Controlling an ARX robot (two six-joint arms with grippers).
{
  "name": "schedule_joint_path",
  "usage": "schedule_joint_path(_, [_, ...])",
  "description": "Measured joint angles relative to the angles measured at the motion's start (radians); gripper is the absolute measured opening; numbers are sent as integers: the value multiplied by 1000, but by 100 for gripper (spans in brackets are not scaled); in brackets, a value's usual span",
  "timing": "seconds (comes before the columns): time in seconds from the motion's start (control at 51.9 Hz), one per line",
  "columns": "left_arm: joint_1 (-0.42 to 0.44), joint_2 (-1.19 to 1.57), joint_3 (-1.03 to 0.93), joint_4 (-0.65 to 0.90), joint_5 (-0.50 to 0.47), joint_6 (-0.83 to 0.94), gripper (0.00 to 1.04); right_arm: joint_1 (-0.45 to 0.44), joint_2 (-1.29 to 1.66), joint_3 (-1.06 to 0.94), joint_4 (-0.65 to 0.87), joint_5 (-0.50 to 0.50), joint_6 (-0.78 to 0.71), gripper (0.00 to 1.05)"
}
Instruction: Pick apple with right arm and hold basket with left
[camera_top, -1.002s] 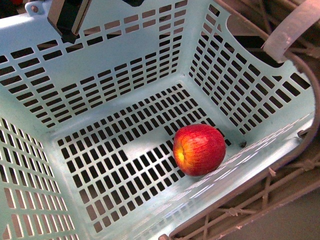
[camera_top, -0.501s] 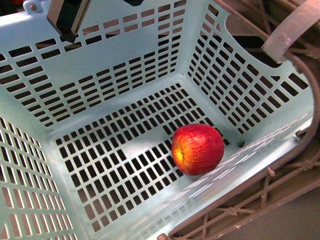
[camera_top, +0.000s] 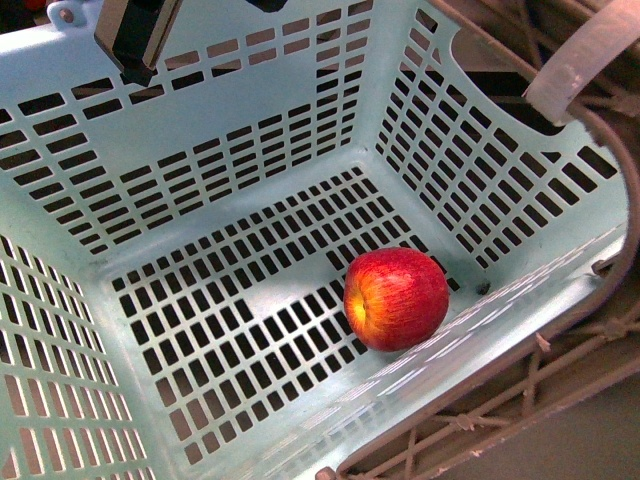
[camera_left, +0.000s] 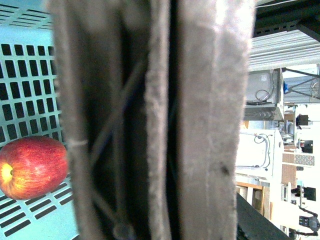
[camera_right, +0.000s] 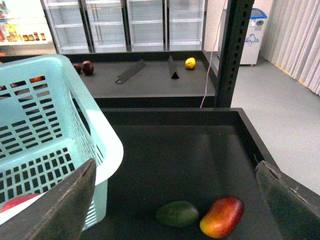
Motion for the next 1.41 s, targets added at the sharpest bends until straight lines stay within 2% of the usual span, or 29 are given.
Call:
schedule_joint_path(0.27, [0, 0, 0, 0, 0, 0, 27, 0, 0, 0, 0, 0, 0, 96])
schedule_joint_path(0.308, [-13, 0, 5, -19, -77, -22, 26, 0, 0, 0, 0, 0, 0, 96])
schedule_joint_path(0.328, [-20, 0, 7, -41, -172, -56, 25, 0, 0, 0, 0, 0, 0, 96])
schedule_joint_path(0.366, [-25, 0, 9, -50, -279, -106, 17, 0, 0, 0, 0, 0, 0, 96])
schedule_joint_path(0.385, [-24, 0, 9, -50, -310, -130, 17, 0, 0, 0, 0, 0, 0, 96])
schedule_joint_path(0.54, [11, 0, 16, -48, -365, -190, 17, 0, -2, 0, 0, 0, 0, 96])
schedule_joint_path(0.597, [44, 0, 16, -41, -361, -200, 17, 0, -2, 0, 0, 0, 0, 96])
schedule_joint_path(0.732, [195, -8, 6, -13, -294, -232, 17, 0, -2, 0, 0, 0, 0, 96])
schedule_joint_path(1.214, [632, 22, -125, 43, -246, -259, 17, 0, -2, 0, 0, 0, 0, 96])
schedule_joint_path(1.407, [715, 116, -132, 118, -216, -268, 17, 0, -2, 0, 0, 0, 0, 96])
